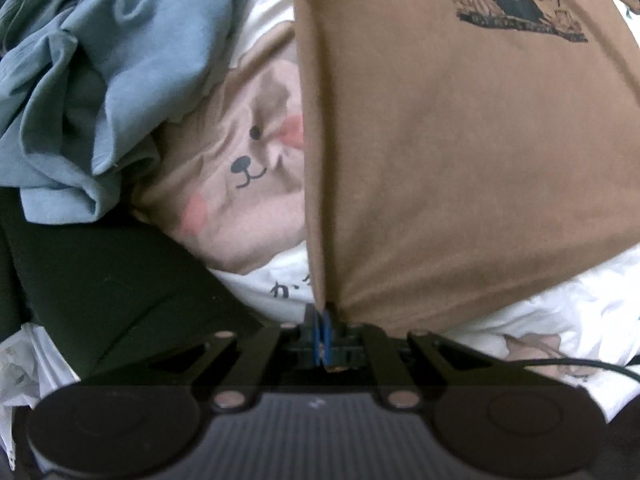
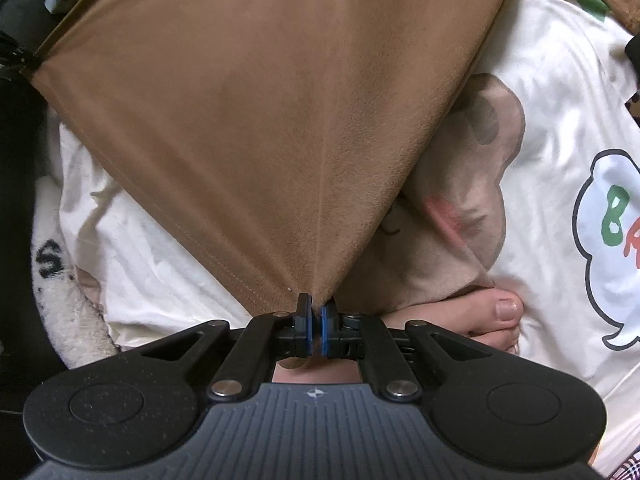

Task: Fold clothes
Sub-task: 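Pull the brown T-shirt hem taut with both tools, then open both tools and release the T-shirt hem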

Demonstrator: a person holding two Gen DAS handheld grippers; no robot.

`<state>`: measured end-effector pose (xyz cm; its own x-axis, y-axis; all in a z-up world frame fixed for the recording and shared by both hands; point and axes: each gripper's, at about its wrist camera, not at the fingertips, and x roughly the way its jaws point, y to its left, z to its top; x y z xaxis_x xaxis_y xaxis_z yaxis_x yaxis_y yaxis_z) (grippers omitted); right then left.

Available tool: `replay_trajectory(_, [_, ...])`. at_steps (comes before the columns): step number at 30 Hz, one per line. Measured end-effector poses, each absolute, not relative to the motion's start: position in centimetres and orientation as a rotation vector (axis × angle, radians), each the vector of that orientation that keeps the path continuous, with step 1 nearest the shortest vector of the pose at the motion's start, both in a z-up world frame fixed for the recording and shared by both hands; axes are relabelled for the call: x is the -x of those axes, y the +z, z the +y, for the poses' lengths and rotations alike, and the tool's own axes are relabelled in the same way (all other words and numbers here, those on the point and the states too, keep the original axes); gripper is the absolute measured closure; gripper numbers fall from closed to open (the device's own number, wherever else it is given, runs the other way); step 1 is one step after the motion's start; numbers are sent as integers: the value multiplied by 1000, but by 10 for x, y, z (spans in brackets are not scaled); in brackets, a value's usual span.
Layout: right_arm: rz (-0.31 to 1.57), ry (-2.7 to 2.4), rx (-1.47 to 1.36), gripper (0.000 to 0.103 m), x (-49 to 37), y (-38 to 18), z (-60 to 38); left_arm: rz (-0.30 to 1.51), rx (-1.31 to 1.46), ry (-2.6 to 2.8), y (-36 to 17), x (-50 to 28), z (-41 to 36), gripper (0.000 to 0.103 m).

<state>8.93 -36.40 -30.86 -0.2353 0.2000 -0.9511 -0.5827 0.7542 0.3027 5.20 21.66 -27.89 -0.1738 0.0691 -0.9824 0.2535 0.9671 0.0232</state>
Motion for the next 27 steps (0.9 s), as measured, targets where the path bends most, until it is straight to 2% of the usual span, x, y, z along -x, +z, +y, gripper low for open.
replay_trajectory(14, [1680,749,411,101,-86,-323,-348,1837,-414,-205,-312,-35,199,100])
replay_trajectory(19, [1690,735,405,97,-88,-325,-345,1880,-457,-188,-320,-35,198,95])
replay_trajectory(21, [1689,728,406,89,-90,-319,-345,1848,-428,-182,-310,-37,200,93])
replay_trajectory(22, [1683,724,404,79,-91,-315,-346,1827,-411,-187,-304,-39,201,90])
replay_trajectory(23, [1671,720,397,67,-92,-310,-346,1805,-393,-191,-298,-40,202,82])
replay_trajectory(24, [1658,721,385,66,-94,-304,-347,1777,-373,-188,-289,-43,203,76])
replay_trajectory(27, [1623,713,356,65,-100,-284,-349,1690,-309,-175,-265,-54,208,75])
